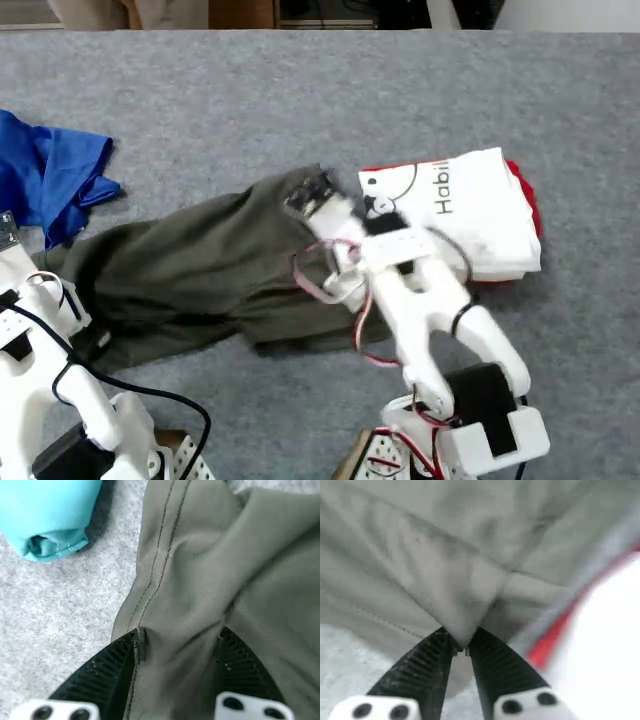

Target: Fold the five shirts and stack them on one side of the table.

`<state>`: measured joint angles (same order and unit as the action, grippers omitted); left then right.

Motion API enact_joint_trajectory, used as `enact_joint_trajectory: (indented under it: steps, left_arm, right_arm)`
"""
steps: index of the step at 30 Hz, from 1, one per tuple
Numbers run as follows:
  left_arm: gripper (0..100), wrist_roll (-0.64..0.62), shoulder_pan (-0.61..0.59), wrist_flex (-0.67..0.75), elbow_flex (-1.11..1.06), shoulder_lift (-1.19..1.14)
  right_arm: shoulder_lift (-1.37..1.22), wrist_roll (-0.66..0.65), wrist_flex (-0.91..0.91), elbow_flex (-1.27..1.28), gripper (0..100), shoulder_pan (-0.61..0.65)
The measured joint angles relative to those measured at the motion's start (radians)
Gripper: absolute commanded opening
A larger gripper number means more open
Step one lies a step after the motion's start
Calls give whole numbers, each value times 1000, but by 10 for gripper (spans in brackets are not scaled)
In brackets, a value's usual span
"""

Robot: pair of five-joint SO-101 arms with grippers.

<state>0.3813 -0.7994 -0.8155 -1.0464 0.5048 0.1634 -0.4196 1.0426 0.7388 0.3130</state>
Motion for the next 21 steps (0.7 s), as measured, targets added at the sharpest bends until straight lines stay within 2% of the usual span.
enact_joint_trajectory:
  steps: [5,10,16,18,21]
  left_arm:
    - [240,0,0,-72,26,0]
    - [240,-2,18,-83,34,0]
    - [240,-2,18,-83,34,0]
    - [240,-2,18,-83,34,0]
    - [240,-2,18,-83,34,0]
  right_arm:
    - [0,-75,49,-64,15,-103]
    - [0,-107,69,-97,15,-169]
    - [0,-163,152,-100,21,-186]
    - [0,-198,206,-107,52,-164]
    - [8,-203,282,-164,168,-132]
